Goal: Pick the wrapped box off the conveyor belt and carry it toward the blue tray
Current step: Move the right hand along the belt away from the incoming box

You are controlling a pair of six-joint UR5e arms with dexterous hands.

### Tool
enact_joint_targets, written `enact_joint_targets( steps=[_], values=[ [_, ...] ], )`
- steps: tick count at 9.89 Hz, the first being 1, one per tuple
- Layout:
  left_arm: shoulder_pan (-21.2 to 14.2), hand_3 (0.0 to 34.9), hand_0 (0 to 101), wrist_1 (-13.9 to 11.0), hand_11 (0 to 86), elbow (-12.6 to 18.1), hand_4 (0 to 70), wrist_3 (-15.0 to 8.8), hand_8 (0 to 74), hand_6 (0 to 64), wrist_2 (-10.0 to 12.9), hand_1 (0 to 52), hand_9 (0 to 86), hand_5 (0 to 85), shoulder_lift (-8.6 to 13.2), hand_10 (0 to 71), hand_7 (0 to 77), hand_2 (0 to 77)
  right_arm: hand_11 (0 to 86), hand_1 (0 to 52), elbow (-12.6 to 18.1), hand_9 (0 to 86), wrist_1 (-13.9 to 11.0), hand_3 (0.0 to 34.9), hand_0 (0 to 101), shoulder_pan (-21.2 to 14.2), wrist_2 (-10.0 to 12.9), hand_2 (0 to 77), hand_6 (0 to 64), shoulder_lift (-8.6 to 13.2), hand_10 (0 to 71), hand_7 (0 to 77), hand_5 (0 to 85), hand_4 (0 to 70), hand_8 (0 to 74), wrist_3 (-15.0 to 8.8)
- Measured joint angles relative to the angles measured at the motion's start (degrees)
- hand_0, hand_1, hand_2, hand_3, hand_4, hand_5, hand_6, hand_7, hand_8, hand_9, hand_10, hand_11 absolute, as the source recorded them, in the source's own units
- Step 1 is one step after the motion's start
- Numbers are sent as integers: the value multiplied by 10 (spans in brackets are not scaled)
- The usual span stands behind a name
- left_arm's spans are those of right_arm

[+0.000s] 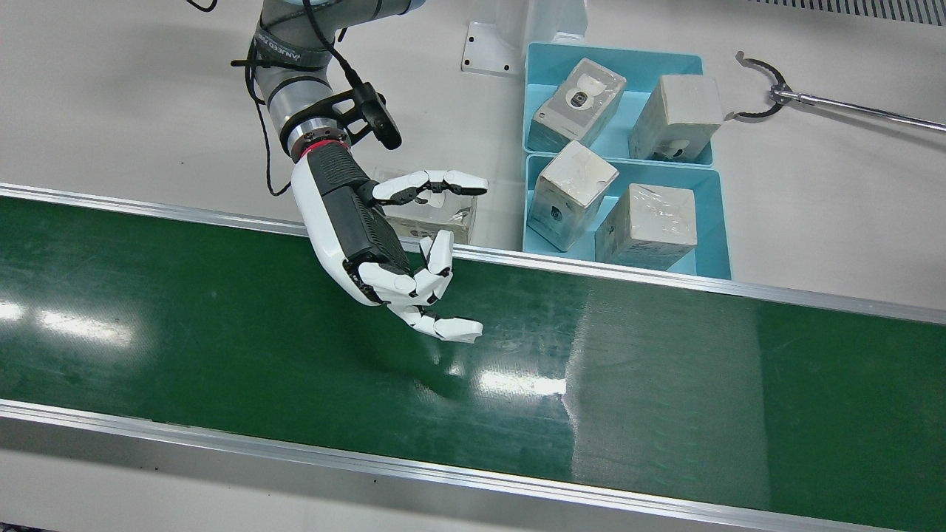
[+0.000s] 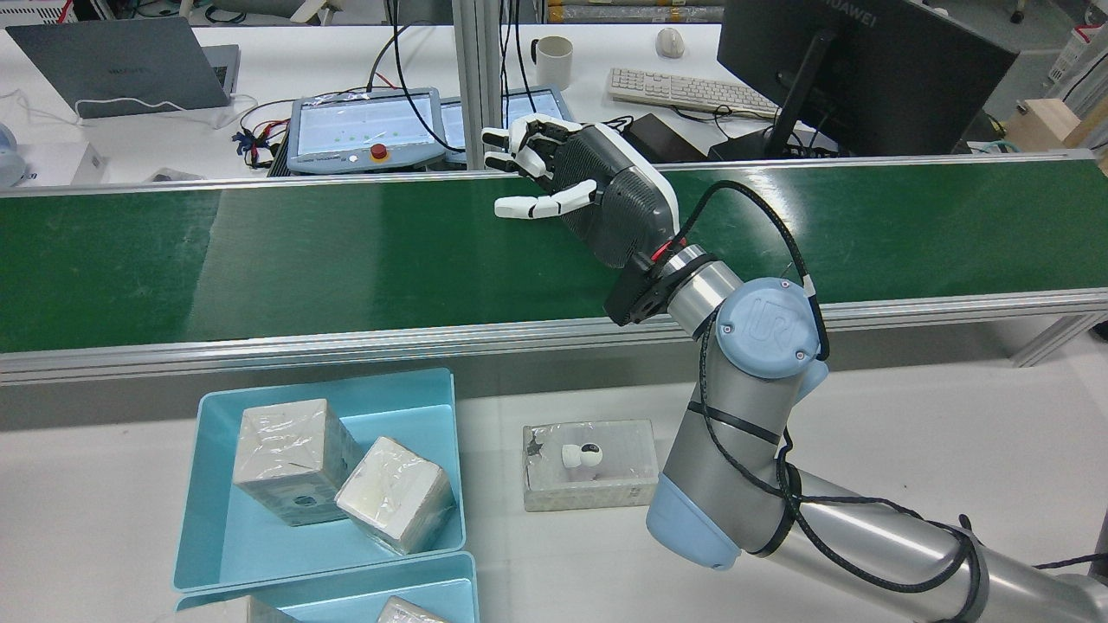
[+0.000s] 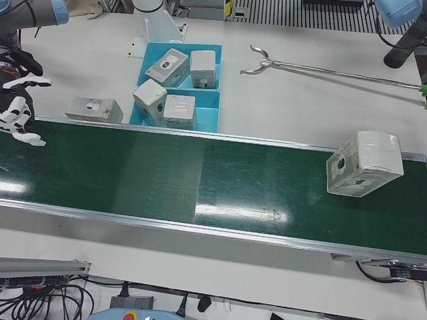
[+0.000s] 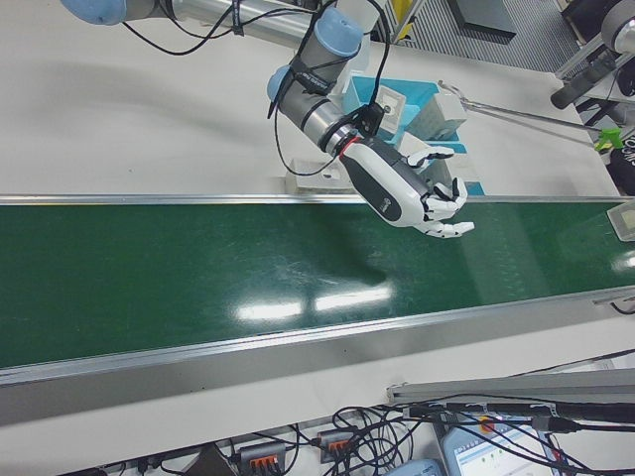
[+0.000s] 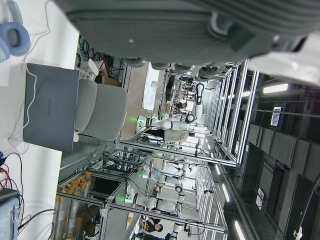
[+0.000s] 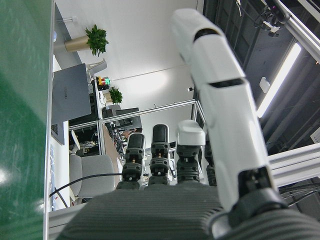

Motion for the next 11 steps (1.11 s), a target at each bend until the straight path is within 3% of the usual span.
enact_joint_targets(
  steps=[1, 2, 3, 6, 8, 11],
  values=[
    [0, 0, 0, 0, 0, 0, 0, 0, 5, 0, 0, 0, 0, 11, 0, 0, 5, 11, 218, 213, 13, 262, -1, 5, 552, 2, -1, 213, 420, -9, 142, 704, 535, 376, 169, 0],
    [0, 0, 0, 0, 0, 0, 0, 0, 5, 0, 0, 0, 0, 11, 0, 5, 5, 11, 218, 218, 30, 262, -3, 5, 570, 8, -1, 218, 398, -25, 142, 704, 535, 365, 125, 0],
    [0, 0, 0, 0, 0, 0, 0, 0, 5, 0, 0, 0, 0, 11, 0, 5, 5, 11, 229, 218, 55, 267, -5, 5, 570, 14, -2, 218, 398, -55, 153, 704, 535, 365, 153, 1],
    [0, 0, 0, 0, 0, 0, 0, 0, 5, 0, 0, 0, 0, 11, 0, 0, 5, 5, 262, 213, 137, 251, -8, 5, 571, 37, -3, 235, 398, -174, 175, 704, 518, 365, 147, 7],
    [0, 0, 0, 0, 0, 0, 0, 0, 5, 0, 0, 0, 0, 11, 0, 5, 5, 11, 273, 185, 167, 251, -20, 5, 549, 76, -17, 235, 393, -236, 175, 704, 469, 365, 164, 15],
    [0, 0, 0, 0, 0, 0, 0, 0, 5, 0, 0, 0, 0, 5, 0, 5, 5, 5, 311, 147, 172, 262, -64, 5, 527, 151, -48, 169, 425, -272, 202, 704, 436, 382, 191, 29]
  ],
)
